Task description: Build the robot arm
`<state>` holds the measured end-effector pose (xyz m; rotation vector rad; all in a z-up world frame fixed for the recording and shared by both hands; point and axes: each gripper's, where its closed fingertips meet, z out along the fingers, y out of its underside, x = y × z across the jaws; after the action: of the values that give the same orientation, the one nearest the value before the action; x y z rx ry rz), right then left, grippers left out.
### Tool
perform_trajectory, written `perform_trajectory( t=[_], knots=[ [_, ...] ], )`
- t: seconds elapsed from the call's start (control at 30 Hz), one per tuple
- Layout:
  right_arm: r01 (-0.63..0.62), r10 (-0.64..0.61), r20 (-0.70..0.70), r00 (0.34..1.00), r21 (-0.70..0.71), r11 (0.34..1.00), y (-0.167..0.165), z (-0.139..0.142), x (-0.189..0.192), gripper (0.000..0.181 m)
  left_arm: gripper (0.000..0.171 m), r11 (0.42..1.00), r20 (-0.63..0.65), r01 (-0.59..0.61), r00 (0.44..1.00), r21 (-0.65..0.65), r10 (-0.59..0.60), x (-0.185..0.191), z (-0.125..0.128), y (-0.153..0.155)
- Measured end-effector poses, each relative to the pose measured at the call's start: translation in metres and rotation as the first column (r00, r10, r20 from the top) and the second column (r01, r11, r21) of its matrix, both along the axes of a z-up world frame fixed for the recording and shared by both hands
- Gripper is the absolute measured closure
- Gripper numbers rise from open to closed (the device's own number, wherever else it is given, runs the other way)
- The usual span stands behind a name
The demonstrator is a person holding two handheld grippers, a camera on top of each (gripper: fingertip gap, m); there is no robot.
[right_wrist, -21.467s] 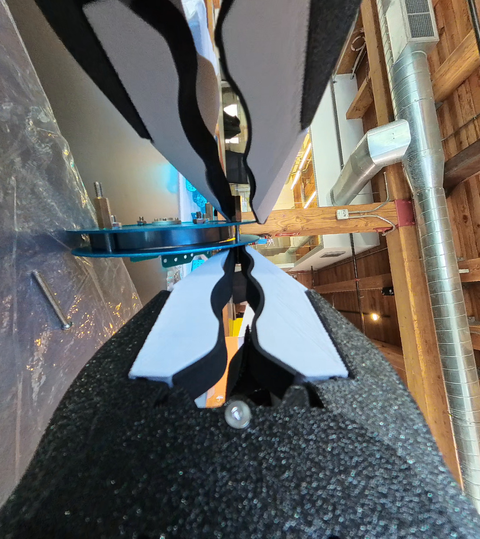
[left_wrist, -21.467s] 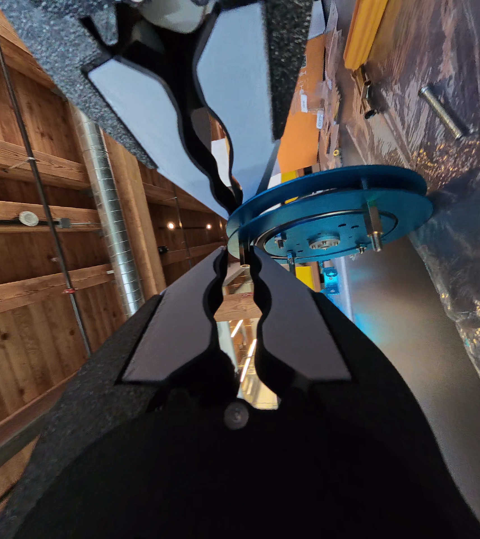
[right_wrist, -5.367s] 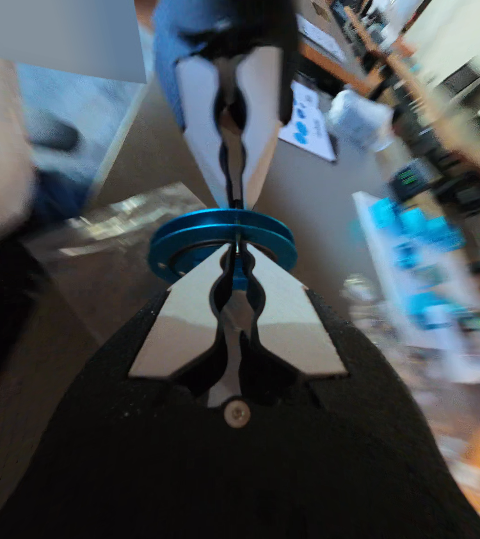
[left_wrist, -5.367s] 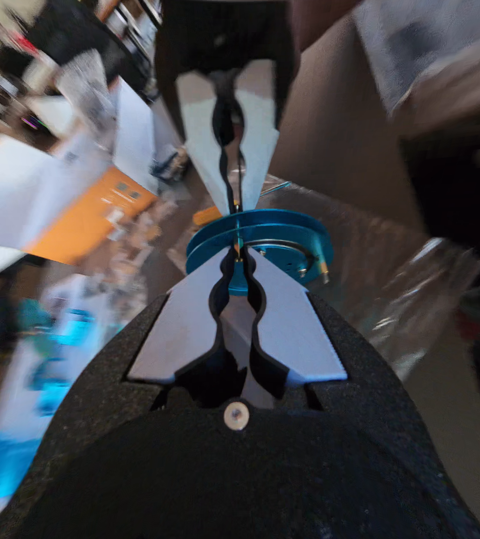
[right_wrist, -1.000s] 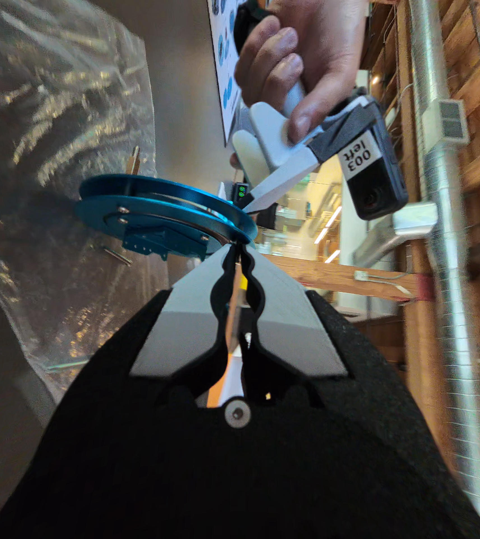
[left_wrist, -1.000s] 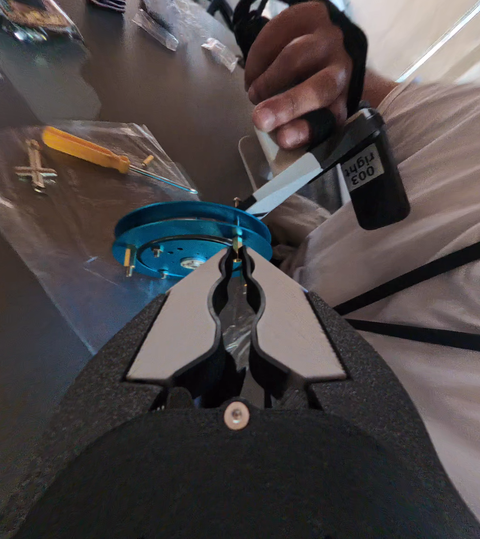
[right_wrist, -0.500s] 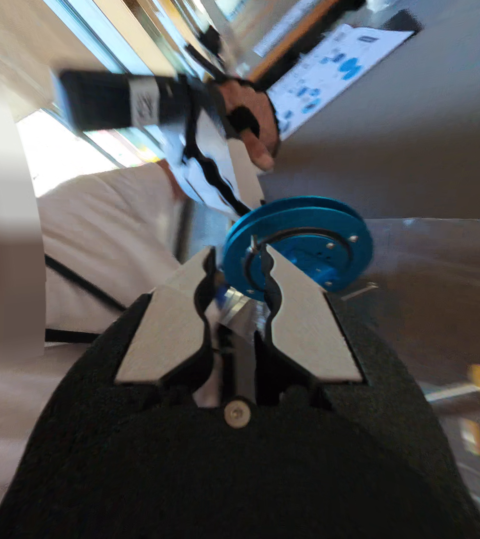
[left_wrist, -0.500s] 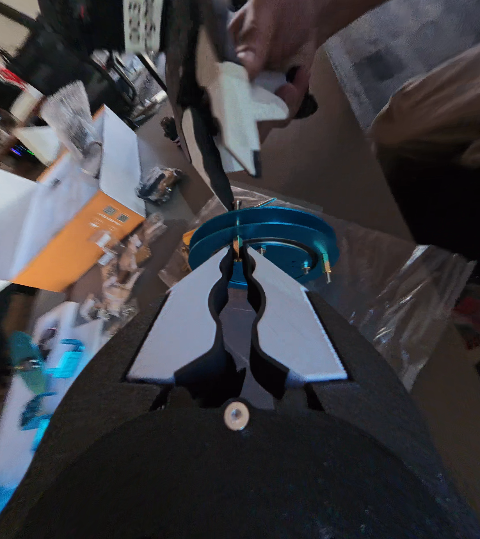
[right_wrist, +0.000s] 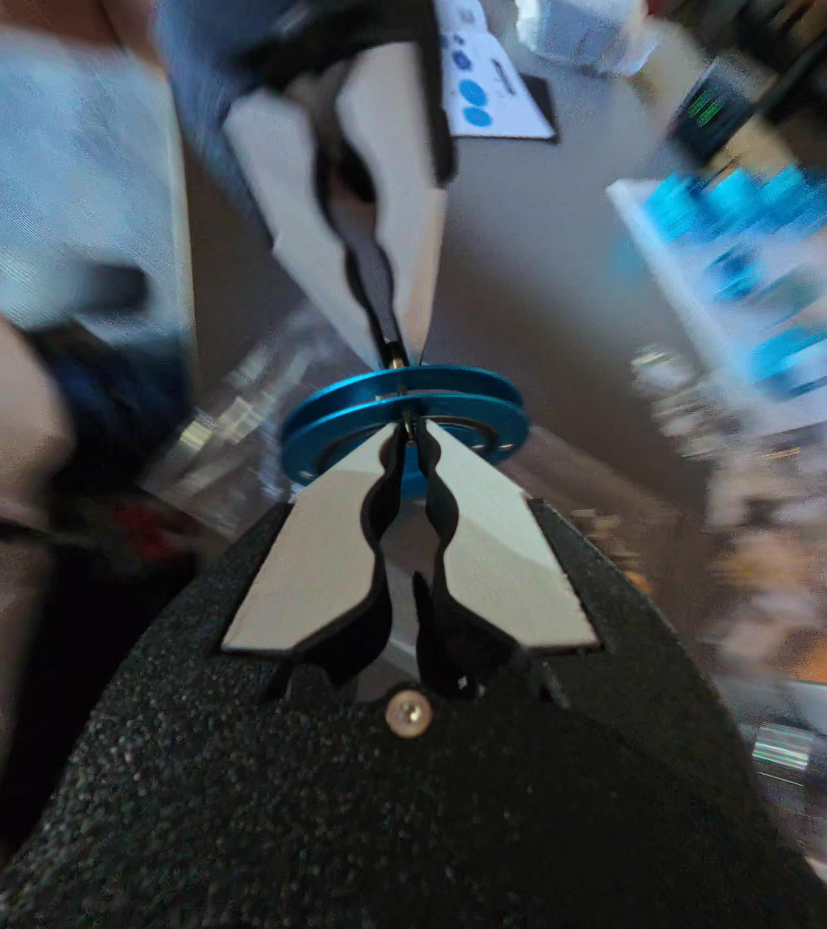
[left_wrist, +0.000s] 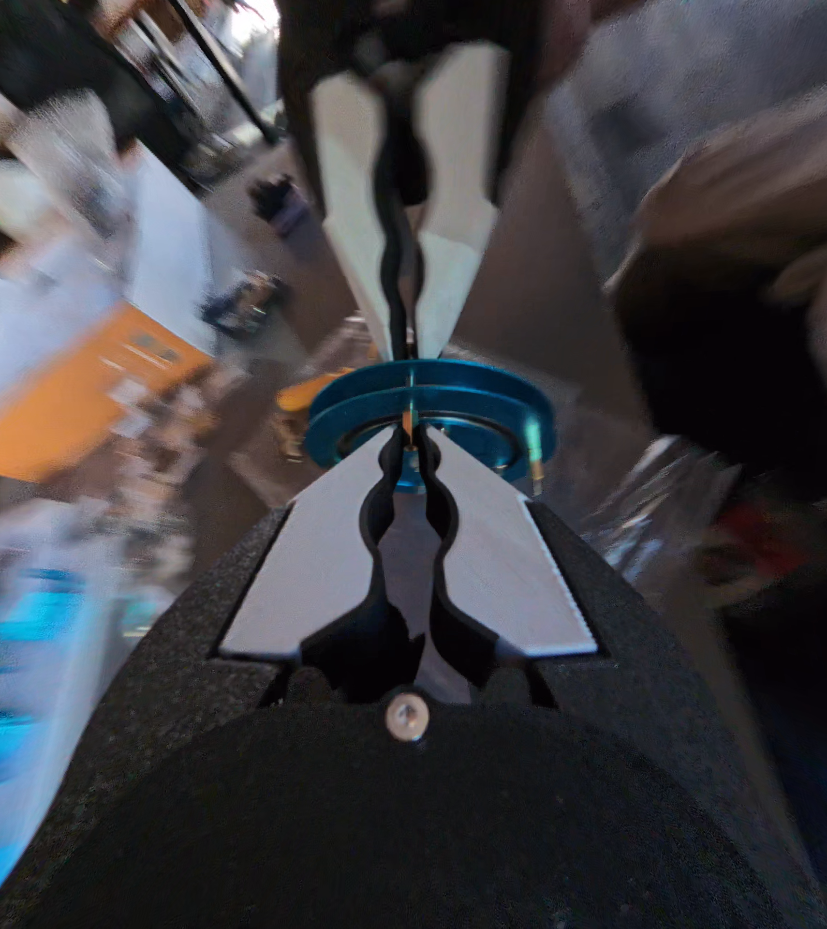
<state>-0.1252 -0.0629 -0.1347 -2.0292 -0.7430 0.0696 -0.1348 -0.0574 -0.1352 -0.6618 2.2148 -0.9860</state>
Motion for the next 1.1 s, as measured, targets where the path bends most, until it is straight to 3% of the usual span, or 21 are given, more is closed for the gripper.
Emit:
perform_trajectory(
  t=[0.03,0.07,0.1,0.13,0.2,0.27,0.3,0.33,0.4,0.5,0.57,0.63,0.7,0.77,0.9,0.97,1.1],
  knots=[
    [-0.030,-0.001,0.284,0.959,0.105,0.994,0.002,0.001,0.003,0.178,0.167,0.986,-0.135,-0.014,0.991,-0.164,-0.008,-0.002,0.001,-0.002],
    [-0.101,-0.043,0.568,0.822,0.219,0.971,0.003,0.005,0.006,0.178,0.167,0.947,-0.261,-0.044,0.964,-0.319,-0.043,-0.004,0.003,-0.004],
    [-0.191,-0.093,0.761,0.643,0.277,0.942,0.003,0.008,0.004,0.178,0.168,0.887,-0.381,-0.084,0.918,-0.454,-0.109,-0.007,0.004,-0.005],
    [-0.266,-0.126,0.851,0.510,0.295,0.918,0.002,0.007,-0.001,0.178,0.168,0.819,-0.474,-0.131,0.861,-0.559,-0.186,-0.012,0.004,-0.007],
    [-0.348,-0.178,0.890,0.419,0.339,0.874,-0.001,0.008,-0.007,0.178,0.168,0.712,-0.532,-0.183,0.790,-0.678,-0.304,-0.019,0.006,-0.011],
    [-0.405,-0.260,0.920,0.293,0.366,0.838,-0.001,0.011,-0.007,0.178,0.168,0.686,-0.536,-0.194,0.779,-0.701,-0.327,-0.020,0.006,-0.012],
    [-0.392,-0.271,0.915,0.299,0.377,0.839,0.000,0.011,-0.006,0.178,0.168,0.700,-0.525,-0.182,0.792,-0.690,-0.312,-0.019,0.006,-0.010],
    [-0.360,-0.252,0.894,0.369,0.388,0.848,0.001,0.010,-0.007,0.178,0.168,0.727,-0.501,-0.152,0.815,-0.670,-0.292,-0.018,0.006,-0.008],
    [-0.268,-0.188,0.814,0.549,0.384,0.883,0.003,0.008,-0.006,0.177,0.167,0.797,-0.421,-0.076,0.877,-0.599,-0.233,-0.016,0.005,-0.006],
    [-0.076,-0.138,0.563,0.815,0.339,0.938,0.004,0.006,-0.004,0.176,0.167,0.901,-0.235,0.060,0.956,-0.430,-0.176,-0.013,0.003,-0.003],
    [0.050,-0.168,0.373,0.912,0.305,0.951,0.005,0.007,0.003,0.160,0.167,0.921,-0.136,0.124,0.973,-0.370,-0.186,-0.014,0.002,-0.003],
    [0.133,-0.177,0.155,0.972,0.258,0.957,0.002,0.005,0.007,0.145,0.167,0.904,-0.107,0.162,0.969,-0.396,-0.221,-0.019,0.002,-0.004],
    [0.179,-0.165,-0.083,0.983,0.215,0.960,-0.005,0.002,0.010,0.144,0.167,0.904,-0.045,0.182,0.975,-0.387,-0.215,-0.019,0.002,-0.001],
    [0.209,-0.139,-0.297,0.945,0.219,0.953,-0.012,0.005,0.019,0.145,0.167,0.909,-0.001,0.215,0.973,-0.358,-0.230,-0.023,0.001,0.002],
    [0.275,0.014,-0.652,0.758,0.338,0.900,-0.034,0.035,0.047,0.149,0.167,0.877,0.046,0.242,0.968,-0.416,-0.245,-0.031,0.001,0.002],
    [0.318,0.090,-0.737,0.670,0.394,0.862,-0.049,0.053,0.061,0.152,0.167,0.864,0.069,0.256,0.965,-0.434,-0.252,-0.037,0.000,-0.003],
    [0.369,0.108,-0.778,0.618,0.409,0.834,-0.064,0.056,0.080,0.155,0.167,0.870,0.127,0.280,0.960,-0.405,-0.250,-0.038,0.001,-0.010]
  ],
)
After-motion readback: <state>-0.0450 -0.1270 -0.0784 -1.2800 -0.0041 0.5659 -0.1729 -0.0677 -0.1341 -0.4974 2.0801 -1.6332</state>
